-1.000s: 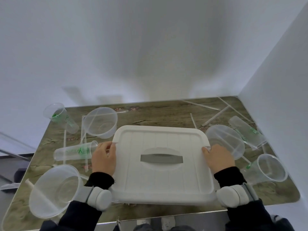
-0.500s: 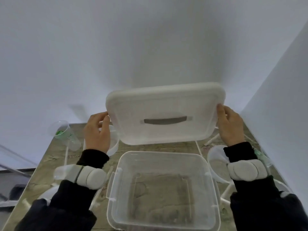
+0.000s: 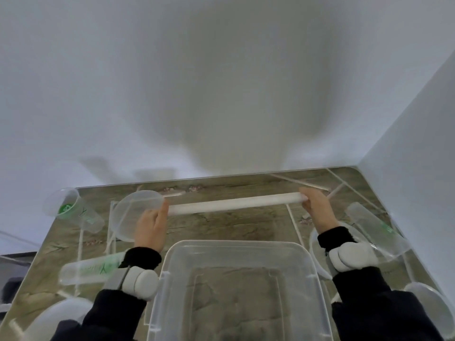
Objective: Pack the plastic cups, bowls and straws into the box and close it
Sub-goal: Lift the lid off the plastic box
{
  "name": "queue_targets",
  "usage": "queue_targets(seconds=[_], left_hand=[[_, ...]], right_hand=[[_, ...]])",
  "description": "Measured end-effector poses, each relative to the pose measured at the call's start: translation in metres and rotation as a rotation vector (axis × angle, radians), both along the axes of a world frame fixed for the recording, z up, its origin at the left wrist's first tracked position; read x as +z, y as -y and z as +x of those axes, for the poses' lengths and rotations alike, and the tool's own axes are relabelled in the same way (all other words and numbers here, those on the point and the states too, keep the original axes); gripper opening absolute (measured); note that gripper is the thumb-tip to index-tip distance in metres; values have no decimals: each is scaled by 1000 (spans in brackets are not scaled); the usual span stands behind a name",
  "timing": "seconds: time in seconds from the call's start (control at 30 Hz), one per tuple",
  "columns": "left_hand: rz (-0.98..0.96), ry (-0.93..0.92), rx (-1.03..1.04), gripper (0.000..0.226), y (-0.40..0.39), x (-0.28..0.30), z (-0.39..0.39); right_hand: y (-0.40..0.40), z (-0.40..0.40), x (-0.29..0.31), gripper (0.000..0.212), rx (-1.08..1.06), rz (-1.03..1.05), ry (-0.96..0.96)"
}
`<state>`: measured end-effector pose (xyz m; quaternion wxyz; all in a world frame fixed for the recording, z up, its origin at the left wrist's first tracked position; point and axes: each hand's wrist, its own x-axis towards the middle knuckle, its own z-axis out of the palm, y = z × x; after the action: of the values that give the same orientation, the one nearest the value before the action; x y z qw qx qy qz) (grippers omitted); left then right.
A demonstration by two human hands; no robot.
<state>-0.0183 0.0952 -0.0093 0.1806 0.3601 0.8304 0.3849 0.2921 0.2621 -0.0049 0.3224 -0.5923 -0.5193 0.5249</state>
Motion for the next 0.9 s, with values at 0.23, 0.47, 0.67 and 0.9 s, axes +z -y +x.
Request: queue_targets(seconds=[0.23, 0.47, 0.67, 0.9], left_hand=[[-292, 29, -187, 43, -20, -40, -16], [-624, 224, -245, 32, -34, -62, -26], [-865, 207, -281, 38, -45, -75, -21], [-774, 310, -269, 23, -47, -73, -15]], right_hand=[[-6, -4, -51, 12, 171, -117, 164], [-9, -7, -86, 63, 296, -397, 396], [-28, -16, -97, 11, 305, -537, 455], [-34, -15, -97, 8, 245, -589, 408]])
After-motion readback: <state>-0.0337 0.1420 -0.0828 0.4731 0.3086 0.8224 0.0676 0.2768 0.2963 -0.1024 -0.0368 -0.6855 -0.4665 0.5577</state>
